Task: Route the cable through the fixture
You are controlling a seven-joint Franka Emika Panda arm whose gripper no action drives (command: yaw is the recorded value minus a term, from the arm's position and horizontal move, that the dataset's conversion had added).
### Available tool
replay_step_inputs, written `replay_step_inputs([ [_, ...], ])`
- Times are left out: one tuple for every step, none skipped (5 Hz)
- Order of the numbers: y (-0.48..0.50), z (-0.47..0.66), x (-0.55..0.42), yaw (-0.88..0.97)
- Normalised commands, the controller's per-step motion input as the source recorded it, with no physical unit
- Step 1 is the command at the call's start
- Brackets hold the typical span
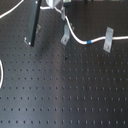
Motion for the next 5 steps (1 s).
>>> replay_step_inputs([
  [0.309,0.09,0.074,-0.51],
  [0.423,0.11,0.168,-0.55],
  [-0.036,0.1,-0.039,-0.55],
  [-0.411,-0.05,-0.143,-0.3],
  [-0.121,-0.05,-0.116,-0.16],
])
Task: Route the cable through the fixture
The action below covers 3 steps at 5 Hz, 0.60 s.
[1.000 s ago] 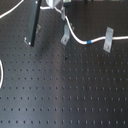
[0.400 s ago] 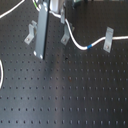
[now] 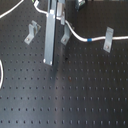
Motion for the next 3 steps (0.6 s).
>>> replay_step_inputs([
  [0.04,0.0,-0.193,-0.56],
  [0.002,-0.04,-0.165,-0.65],
  [0.167,0.0,-0.141,-0.69],
])
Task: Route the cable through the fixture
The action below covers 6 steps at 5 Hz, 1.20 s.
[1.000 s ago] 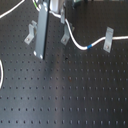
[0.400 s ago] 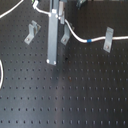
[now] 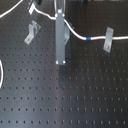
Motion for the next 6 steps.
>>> replay_step_inputs([
  [0.269,0.0,-0.02,-0.76],
  [-0.059,0.0,0.01,-0.45],
  [-0.002,0.0,0.001,-0.44],
  [0.281,0.0,-0.112,-0.22],
  [0.239,0.12,-0.026,0.0],
  [0.03,0.08,0.059,-0.24],
])
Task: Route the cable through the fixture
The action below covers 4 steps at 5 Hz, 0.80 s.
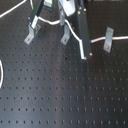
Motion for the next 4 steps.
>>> replay_step_inputs([
  [0.213,0.0,0.115,-0.37],
  [0.0,0.0,0.0,-0.18],
  [0.01,0.09,-0.18,-0.15],
  [-0.002,0.06,-0.342,-0.07],
])
